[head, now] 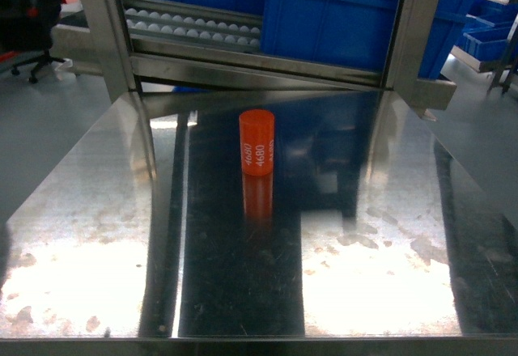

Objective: Pick capacitor and pack into box

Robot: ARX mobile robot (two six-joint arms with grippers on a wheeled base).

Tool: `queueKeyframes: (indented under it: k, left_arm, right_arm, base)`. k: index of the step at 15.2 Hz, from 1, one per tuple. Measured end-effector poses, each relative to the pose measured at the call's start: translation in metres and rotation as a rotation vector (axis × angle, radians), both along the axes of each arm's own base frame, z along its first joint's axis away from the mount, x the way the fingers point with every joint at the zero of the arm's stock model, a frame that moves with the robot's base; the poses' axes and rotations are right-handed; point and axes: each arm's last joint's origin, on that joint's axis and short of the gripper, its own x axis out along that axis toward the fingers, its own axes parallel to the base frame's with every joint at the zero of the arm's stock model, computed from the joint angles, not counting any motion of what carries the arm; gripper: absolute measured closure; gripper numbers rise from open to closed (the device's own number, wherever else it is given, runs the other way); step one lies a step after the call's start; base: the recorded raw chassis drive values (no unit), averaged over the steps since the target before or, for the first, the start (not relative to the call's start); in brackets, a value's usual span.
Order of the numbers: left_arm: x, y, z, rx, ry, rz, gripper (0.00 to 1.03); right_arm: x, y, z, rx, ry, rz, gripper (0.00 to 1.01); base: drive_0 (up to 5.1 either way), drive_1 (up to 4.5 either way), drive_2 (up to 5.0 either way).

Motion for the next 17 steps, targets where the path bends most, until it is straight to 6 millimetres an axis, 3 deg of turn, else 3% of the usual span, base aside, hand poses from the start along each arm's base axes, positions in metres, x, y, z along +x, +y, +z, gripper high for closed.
queueKeyframes:
  k: [3, 6, 8, 11, 17]
  left_arm:
    - [0.033, -0.032, -0.001, -0.014, 0.000, -0.114, 0.05]
    - [0.060, -0.089, -0.024, 0.016, 0.050, -0.258, 0.05]
    - [0.077, -0.113, -0.021, 0.019, 0.023, -0.303, 0.05]
    - [0.098, -0.133, -0.029, 0.031, 0.021, -0.324, 0.05]
    - [0.125, -0.150, -0.055, 0.043, 0.068, -0.345, 0.05]
  right_arm:
    - [0.000, 0.000, 0.000, 0.000, 0.000, 0.000, 0.03]
    - [0.000, 0.000, 0.000, 0.000, 0.000, 0.000, 0.03]
    - [0.000, 0.000, 0.000, 0.000, 0.000, 0.000, 0.03]
    - [0.000, 0.000, 0.000, 0.000, 0.000, 0.000, 0.03]
    - [0.000, 0.000, 0.000, 0.000, 0.000, 0.000, 0.03]
  base:
    - [0.0, 0.00, 0.0]
    - [0.0, 0.00, 0.0]
    - [0.0, 0.00, 0.0]
    - [0.0, 0.00, 0.0]
    - [0.0, 0.00, 0.0]
